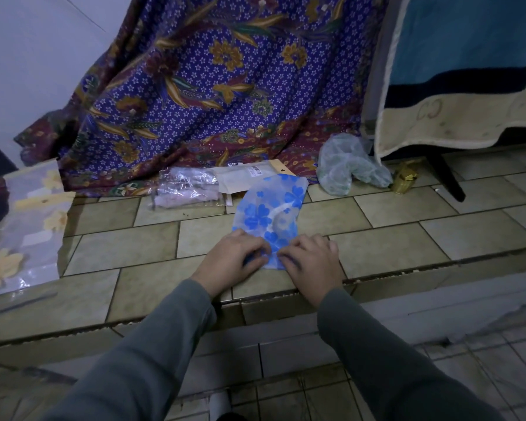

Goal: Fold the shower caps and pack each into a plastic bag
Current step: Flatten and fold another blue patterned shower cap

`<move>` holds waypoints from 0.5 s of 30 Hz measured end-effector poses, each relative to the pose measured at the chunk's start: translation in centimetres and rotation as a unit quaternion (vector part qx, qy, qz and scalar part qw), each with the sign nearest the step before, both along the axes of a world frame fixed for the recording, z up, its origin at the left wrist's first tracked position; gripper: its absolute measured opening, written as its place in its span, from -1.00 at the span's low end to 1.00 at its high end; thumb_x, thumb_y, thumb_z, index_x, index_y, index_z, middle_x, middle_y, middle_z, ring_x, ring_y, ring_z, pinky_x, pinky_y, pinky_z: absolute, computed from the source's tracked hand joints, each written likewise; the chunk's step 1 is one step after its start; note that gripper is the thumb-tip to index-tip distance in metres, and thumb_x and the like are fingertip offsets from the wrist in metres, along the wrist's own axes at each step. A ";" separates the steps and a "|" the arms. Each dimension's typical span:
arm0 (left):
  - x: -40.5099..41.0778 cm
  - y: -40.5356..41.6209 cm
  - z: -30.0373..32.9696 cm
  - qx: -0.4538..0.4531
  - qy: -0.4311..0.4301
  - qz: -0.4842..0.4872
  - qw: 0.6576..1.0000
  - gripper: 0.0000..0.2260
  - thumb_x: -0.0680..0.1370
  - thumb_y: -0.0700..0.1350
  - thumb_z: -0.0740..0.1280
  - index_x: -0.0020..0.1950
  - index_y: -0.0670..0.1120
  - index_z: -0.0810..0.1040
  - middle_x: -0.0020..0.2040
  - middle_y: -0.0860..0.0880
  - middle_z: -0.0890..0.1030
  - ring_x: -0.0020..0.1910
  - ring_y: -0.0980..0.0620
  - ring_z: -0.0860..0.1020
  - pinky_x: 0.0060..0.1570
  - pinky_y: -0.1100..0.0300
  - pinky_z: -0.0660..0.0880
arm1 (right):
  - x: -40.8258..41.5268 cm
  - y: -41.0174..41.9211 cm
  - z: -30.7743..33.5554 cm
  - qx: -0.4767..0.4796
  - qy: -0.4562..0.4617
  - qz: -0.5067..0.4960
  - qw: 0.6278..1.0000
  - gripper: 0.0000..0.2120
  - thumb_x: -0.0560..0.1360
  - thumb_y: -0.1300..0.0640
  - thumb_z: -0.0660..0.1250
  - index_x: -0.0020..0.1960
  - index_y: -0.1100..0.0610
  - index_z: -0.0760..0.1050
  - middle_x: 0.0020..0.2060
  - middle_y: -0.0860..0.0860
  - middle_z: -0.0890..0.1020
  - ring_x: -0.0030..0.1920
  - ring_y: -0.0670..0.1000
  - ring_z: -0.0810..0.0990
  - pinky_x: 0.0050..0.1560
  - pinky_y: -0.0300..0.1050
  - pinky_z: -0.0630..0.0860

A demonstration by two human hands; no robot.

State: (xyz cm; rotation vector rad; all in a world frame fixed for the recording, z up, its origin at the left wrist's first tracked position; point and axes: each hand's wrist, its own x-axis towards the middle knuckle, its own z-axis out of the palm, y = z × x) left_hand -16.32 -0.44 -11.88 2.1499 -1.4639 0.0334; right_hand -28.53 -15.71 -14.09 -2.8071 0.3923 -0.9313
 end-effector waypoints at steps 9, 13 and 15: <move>1.3 0.9 -1.3 -0.014 0.041 -0.013 0.999 -0.66 0.41 0.30 0.34 0.01 0.14 0.68 -0.08 0.21 0.54 0.00 0.19 0.45 0.08 0.10 0.42 | -0.2 -0.2 0.6 -0.050 0.034 0.013 0.998 -0.78 0.40 -0.18 0.29 -0.19 -0.13 0.67 -0.23 -0.17 0.59 -0.14 -0.01 0.41 -0.14 -0.07 0.14; 0.9 1.0 -1.7 -0.030 0.057 0.002 0.998 -0.65 0.37 0.29 0.38 0.04 0.14 0.66 -0.04 0.20 0.55 0.03 0.21 0.44 0.13 0.19 0.40 | -0.7 -0.3 0.6 -0.030 0.060 0.019 0.998 -0.60 0.34 -0.35 0.21 -0.13 -0.13 0.67 -0.22 -0.18 0.58 -0.12 0.02 0.47 -0.12 -0.05 0.17; 0.9 1.0 -1.7 -0.032 0.067 0.010 0.997 -0.65 0.37 0.27 0.38 0.05 0.14 0.66 -0.03 0.20 0.55 0.02 0.24 0.40 0.14 0.30 0.34 | -0.6 -0.3 0.9 -0.023 0.068 0.011 0.997 -0.69 0.36 -0.27 0.26 -0.15 -0.14 0.68 -0.28 -0.17 0.56 -0.18 0.01 0.46 -0.14 -0.07 0.14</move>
